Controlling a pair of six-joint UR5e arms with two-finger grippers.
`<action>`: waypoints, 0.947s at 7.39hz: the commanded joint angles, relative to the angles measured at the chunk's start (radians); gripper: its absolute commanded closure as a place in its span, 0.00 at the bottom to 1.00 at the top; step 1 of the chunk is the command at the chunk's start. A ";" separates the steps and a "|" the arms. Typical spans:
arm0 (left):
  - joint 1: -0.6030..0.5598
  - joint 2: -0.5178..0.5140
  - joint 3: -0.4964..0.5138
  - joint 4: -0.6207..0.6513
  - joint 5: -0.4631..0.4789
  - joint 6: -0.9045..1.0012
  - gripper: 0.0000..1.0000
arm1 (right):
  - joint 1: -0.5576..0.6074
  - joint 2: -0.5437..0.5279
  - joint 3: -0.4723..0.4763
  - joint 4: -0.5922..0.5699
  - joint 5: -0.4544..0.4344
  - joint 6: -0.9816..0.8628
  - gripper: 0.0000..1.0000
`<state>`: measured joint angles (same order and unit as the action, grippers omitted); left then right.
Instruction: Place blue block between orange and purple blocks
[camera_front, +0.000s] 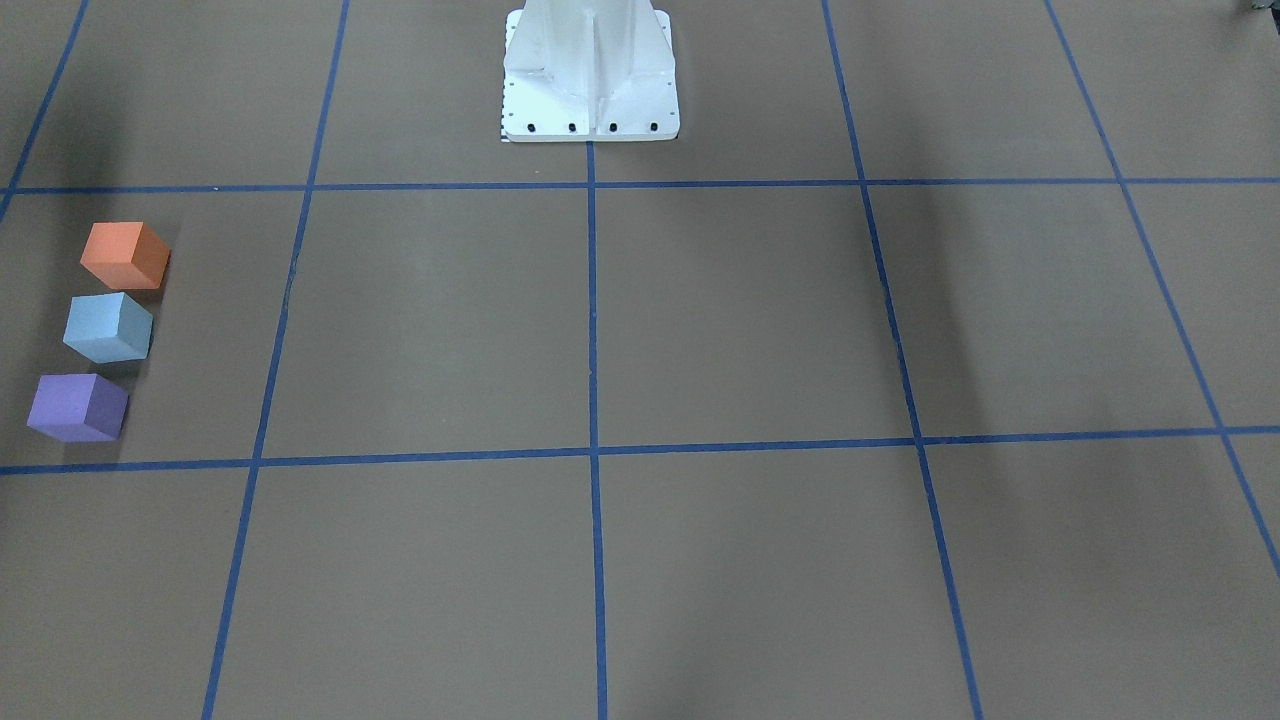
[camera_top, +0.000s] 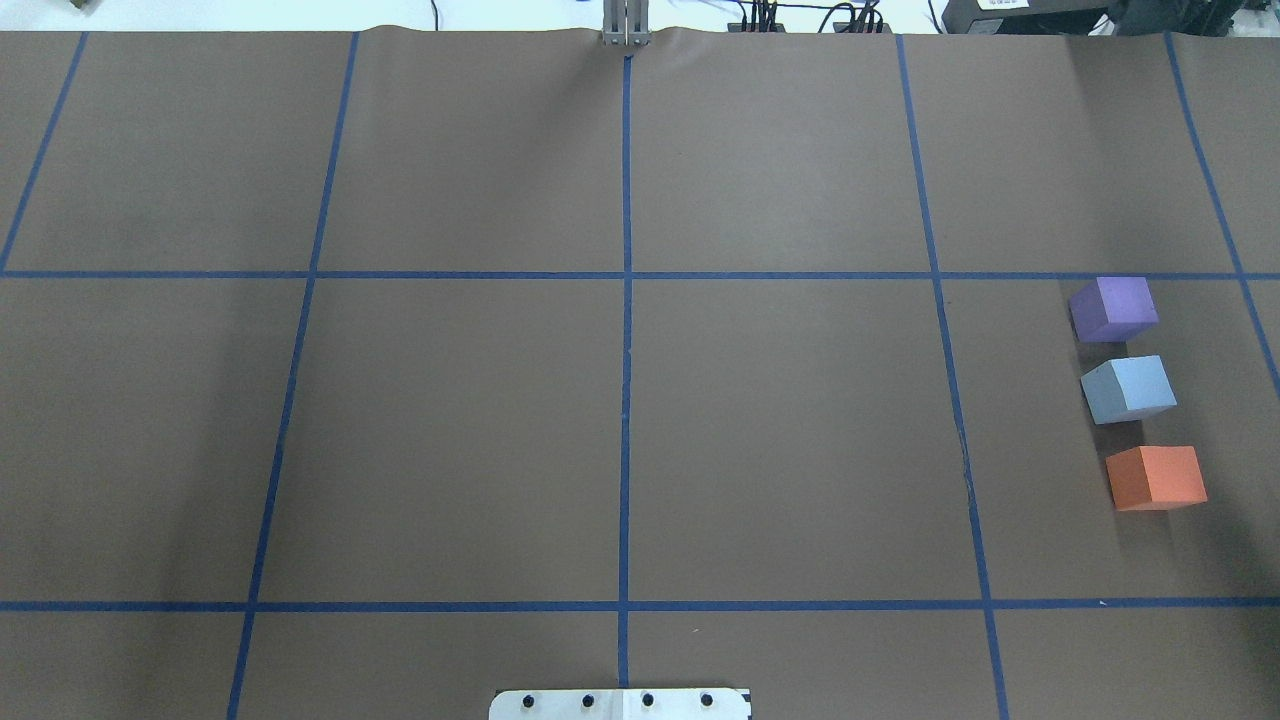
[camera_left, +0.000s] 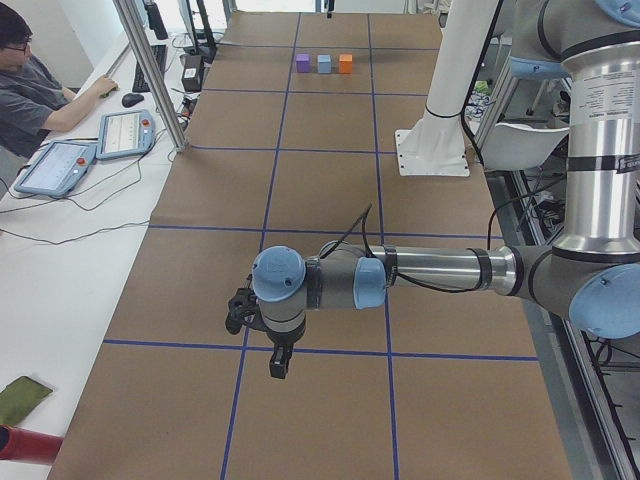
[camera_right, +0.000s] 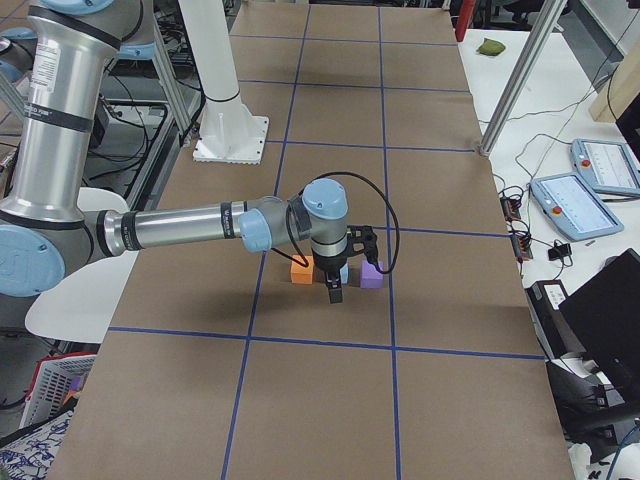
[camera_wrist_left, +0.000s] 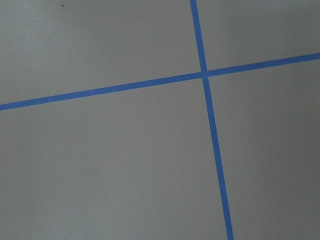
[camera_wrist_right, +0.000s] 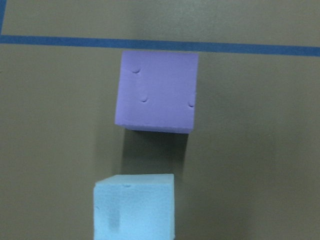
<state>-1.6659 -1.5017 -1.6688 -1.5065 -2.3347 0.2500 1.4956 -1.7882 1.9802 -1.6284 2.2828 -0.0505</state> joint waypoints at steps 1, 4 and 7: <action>0.002 0.000 0.000 0.000 0.000 0.000 0.00 | 0.064 0.018 -0.010 -0.125 0.041 -0.080 0.00; 0.002 -0.002 0.001 0.000 -0.014 0.009 0.00 | 0.063 0.013 -0.007 -0.125 0.070 -0.074 0.00; -0.002 0.005 -0.029 0.012 -0.034 0.011 0.00 | 0.063 0.013 -0.007 -0.123 0.070 -0.075 0.00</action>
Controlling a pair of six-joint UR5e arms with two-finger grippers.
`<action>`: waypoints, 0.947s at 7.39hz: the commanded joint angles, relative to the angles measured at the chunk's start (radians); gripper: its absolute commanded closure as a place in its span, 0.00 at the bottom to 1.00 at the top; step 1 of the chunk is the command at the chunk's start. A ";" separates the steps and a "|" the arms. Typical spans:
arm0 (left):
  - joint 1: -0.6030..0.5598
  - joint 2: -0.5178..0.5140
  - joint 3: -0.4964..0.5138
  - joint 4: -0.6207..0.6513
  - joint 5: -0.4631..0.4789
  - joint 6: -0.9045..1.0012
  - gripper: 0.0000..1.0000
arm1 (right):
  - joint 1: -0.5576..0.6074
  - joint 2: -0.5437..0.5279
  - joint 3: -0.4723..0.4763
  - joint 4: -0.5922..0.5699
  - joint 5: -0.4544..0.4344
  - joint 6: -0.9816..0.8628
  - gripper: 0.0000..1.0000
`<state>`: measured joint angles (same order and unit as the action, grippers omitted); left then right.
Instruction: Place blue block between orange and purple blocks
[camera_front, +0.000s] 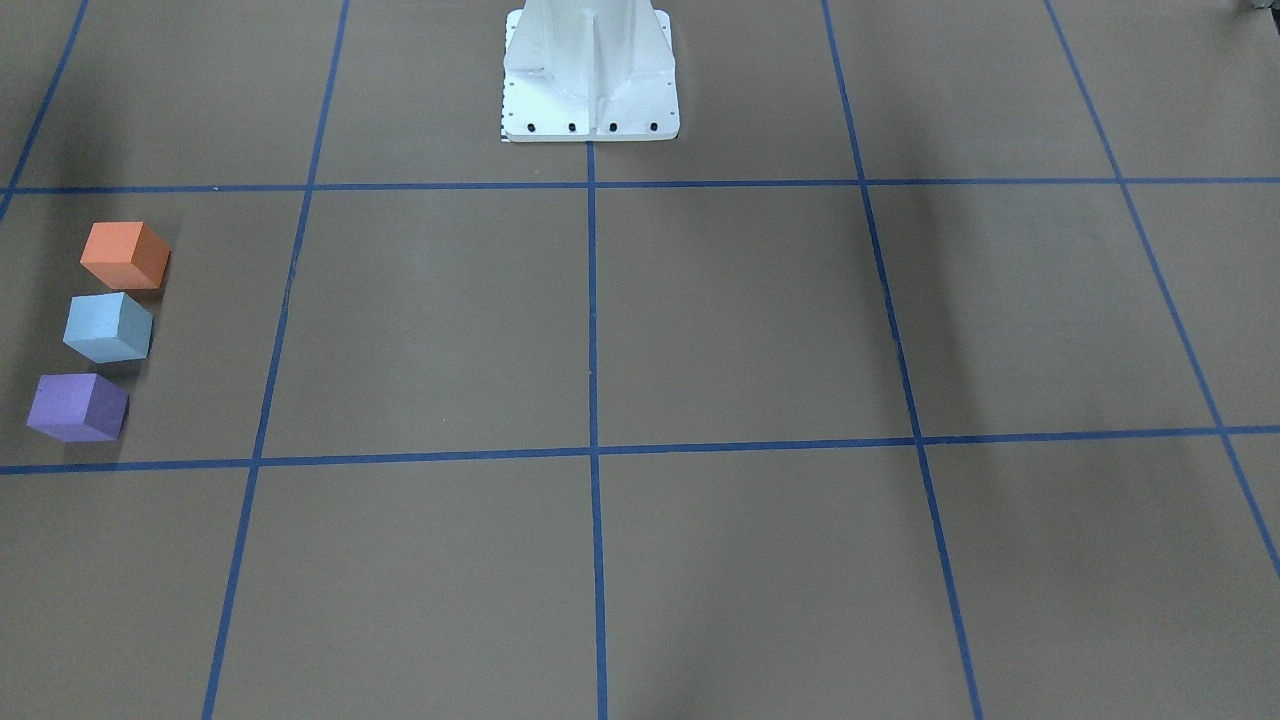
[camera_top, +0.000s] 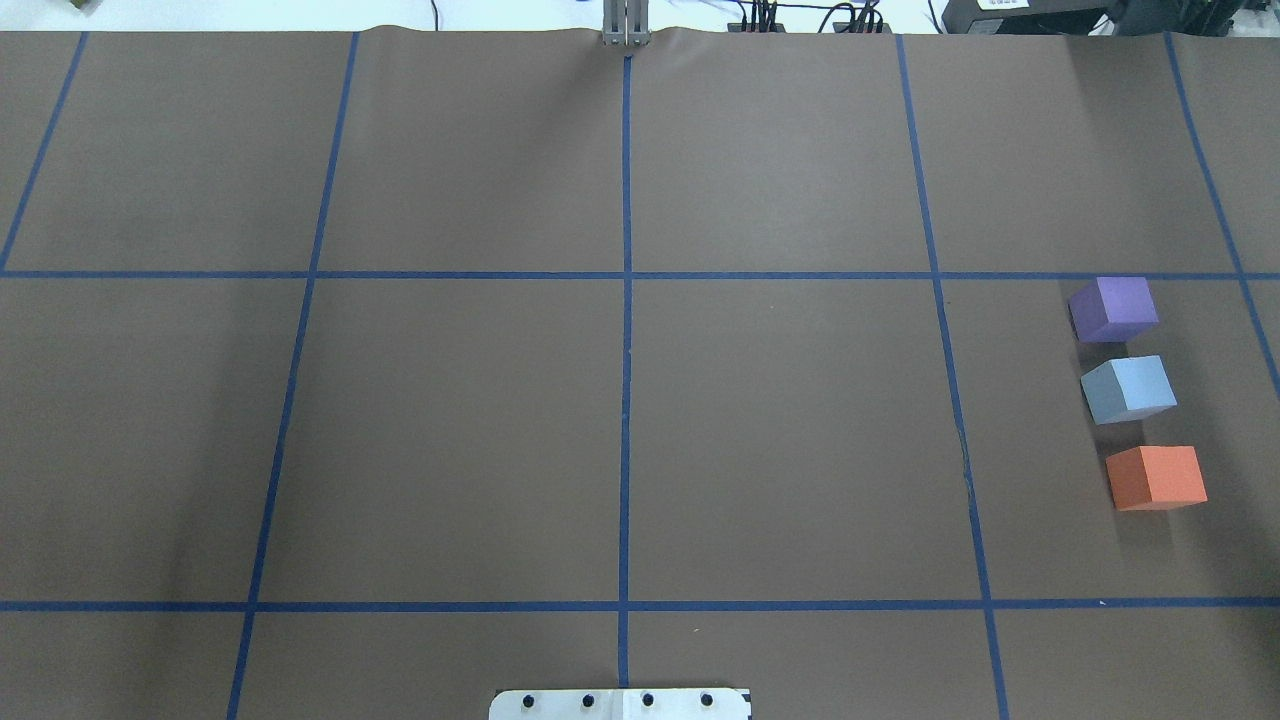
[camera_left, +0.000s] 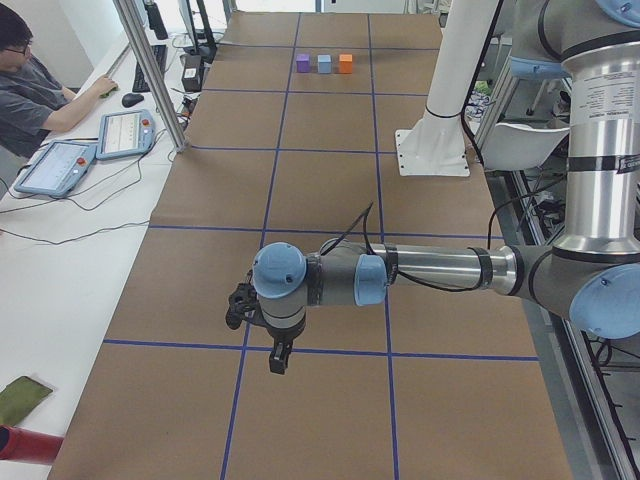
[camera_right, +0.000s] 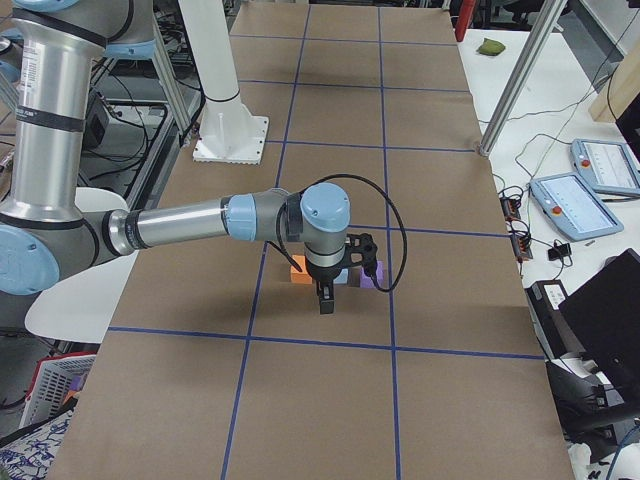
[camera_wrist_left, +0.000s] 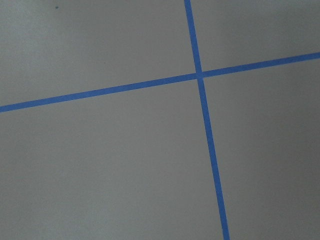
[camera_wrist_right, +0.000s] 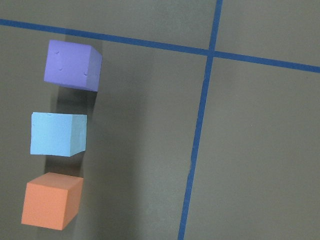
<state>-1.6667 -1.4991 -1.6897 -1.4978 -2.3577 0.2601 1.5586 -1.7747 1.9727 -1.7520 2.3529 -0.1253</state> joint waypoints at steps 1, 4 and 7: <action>-0.001 0.005 -0.007 -0.005 -0.012 0.001 0.00 | 0.000 0.001 0.000 0.002 0.000 -0.001 0.00; 0.001 0.028 -0.015 -0.009 -0.031 -0.001 0.00 | 0.000 0.001 0.000 0.021 0.002 -0.001 0.00; -0.001 0.037 -0.016 -0.009 -0.031 -0.001 0.00 | 0.000 0.001 0.000 0.022 0.005 0.001 0.00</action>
